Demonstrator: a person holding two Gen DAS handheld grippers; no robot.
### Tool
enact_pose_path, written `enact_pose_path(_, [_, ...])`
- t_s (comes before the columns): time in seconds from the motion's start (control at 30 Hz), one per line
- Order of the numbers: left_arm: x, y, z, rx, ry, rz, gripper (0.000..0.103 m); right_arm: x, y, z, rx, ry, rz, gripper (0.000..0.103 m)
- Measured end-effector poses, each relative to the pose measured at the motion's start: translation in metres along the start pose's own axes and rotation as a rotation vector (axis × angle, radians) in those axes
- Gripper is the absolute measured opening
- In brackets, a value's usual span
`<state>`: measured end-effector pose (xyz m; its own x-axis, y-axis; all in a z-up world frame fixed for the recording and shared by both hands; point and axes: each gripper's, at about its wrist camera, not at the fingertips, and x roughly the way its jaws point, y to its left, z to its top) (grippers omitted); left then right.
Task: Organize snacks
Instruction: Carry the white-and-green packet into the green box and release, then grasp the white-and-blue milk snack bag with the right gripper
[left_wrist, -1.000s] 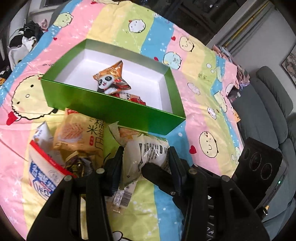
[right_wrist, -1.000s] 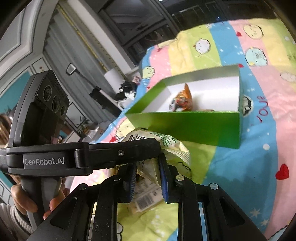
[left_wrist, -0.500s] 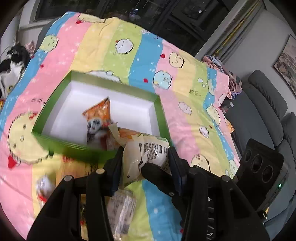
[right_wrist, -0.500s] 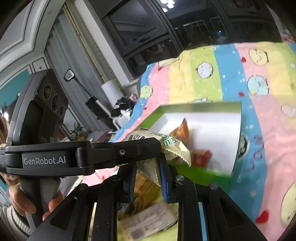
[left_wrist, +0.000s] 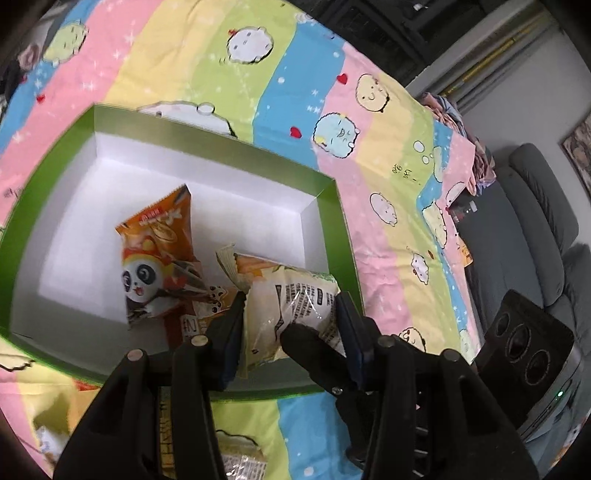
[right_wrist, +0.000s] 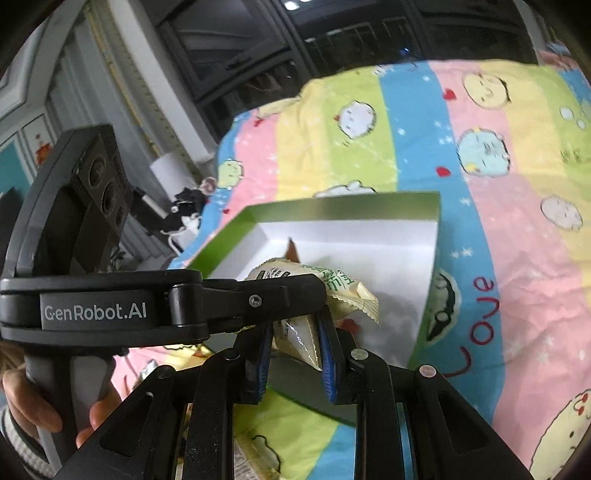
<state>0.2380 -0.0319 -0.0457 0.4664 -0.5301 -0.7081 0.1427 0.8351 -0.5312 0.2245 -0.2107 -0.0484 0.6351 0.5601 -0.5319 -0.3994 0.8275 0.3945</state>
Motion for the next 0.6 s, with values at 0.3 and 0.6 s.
enact_pose_path(0.3, [-0.027, 0.008, 0.006, -0.024, -0.068, 0.056, 0.077, -0.015, 0.004, 0.002, 0.007, -0.069, -0.004, 0.058])
enact_pose_path(0.6, [-0.112, 0.046, -0.024, -0.036, -0.172, 0.143, 0.084, -0.052, 0.024, 0.001, -0.005, -0.112, 0.081, 0.061])
